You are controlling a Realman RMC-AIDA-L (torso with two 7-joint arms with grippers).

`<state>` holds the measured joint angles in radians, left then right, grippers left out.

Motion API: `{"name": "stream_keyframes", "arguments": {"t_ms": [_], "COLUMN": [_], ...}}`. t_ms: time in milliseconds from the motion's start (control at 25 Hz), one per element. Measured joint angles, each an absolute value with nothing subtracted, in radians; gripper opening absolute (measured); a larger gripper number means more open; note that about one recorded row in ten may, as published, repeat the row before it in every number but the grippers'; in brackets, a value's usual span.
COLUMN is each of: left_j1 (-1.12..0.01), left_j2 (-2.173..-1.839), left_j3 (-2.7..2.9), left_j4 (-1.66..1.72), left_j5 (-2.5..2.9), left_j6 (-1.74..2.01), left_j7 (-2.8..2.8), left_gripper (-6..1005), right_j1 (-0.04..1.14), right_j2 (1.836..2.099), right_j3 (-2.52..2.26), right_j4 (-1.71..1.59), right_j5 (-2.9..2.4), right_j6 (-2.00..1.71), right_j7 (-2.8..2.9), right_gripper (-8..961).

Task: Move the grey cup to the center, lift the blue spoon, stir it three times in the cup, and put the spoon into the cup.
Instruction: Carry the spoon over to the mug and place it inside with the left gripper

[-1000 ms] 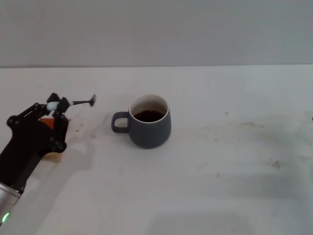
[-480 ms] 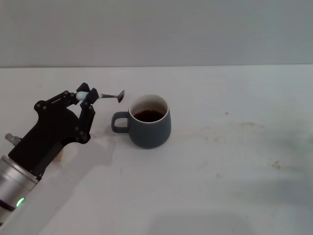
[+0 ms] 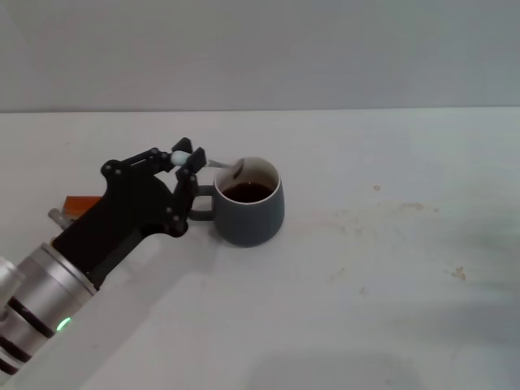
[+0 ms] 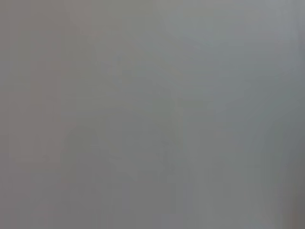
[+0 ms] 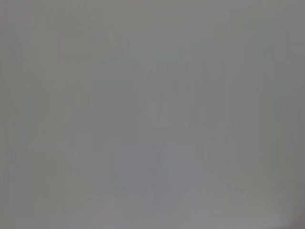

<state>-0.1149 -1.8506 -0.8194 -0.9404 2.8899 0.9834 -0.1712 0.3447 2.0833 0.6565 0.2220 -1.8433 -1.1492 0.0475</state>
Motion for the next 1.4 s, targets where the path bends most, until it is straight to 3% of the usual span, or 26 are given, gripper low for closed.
{"name": "stream_keyframes", "arguments": {"t_ms": [320, 680, 1400], "left_j1": [-0.144, -0.184, -0.283], "left_j2": [-1.854, -1.894, -1.928], "left_j3": [-0.807, -0.821, -0.807], "left_j4": [-0.948, -0.908, -0.835], "left_j5": [2.89, 2.89, 2.89], "left_j6": [0.905, 0.815, 0.794], "left_j7": [-0.165, -0.116, -0.115], "left_gripper": [143, 144, 144], "right_j1": [0.338, 0.329, 0.322], "right_j2": [2.083, 2.083, 2.083], "right_j3": [0.657, 0.654, 0.647], "right_j4": [0.216, 0.216, 0.218], "right_j5": [-1.844, -1.844, -1.844], "right_j6": [-1.152, -1.16, -1.17], "right_j7": [0.048, 0.048, 0.048], "right_gripper": [-2, -2, -2]}}
